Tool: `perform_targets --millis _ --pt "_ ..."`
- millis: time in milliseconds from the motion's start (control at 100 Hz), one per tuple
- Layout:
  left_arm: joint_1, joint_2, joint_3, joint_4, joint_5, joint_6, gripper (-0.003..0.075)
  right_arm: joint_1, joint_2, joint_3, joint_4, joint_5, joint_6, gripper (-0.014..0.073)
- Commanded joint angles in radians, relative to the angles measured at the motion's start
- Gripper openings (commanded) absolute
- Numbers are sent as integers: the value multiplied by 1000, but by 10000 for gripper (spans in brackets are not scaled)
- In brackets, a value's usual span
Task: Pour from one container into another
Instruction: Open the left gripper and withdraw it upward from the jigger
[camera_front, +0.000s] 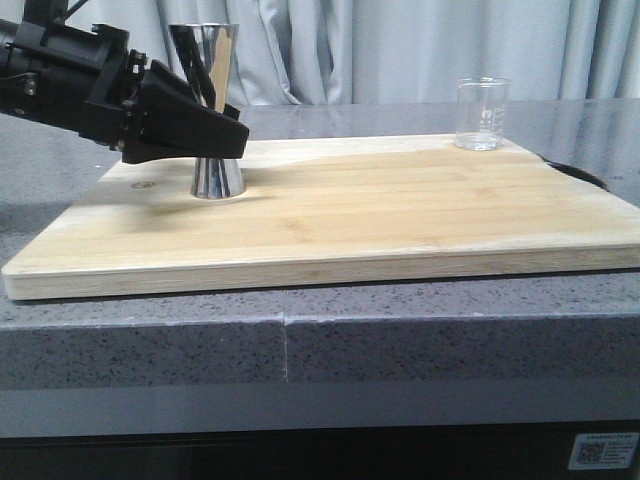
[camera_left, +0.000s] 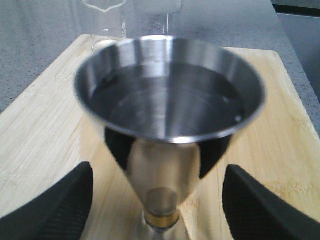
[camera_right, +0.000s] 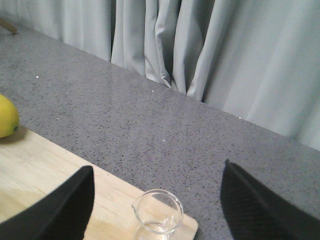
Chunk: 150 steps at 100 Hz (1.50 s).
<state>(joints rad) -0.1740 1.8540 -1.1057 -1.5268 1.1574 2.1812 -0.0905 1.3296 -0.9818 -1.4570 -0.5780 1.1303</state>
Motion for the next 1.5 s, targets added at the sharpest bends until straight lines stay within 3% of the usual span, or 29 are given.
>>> perform_targets --millis 0,620,1260,1490 --pt "1 -47 -21 -70 51 -8 515 -7 -37 -27 30 -8 1 482" --pt "75 -109 -22 -41 113 -61 514 -7 -37 -27 30 0 1 482" --pt "80 -256 -22 100 113 -287 514 -7 -37 -27 30 0 1 482" --pt "147 -343 -22 123 113 -324 514 -7 -37 -27 30 0 1 482"
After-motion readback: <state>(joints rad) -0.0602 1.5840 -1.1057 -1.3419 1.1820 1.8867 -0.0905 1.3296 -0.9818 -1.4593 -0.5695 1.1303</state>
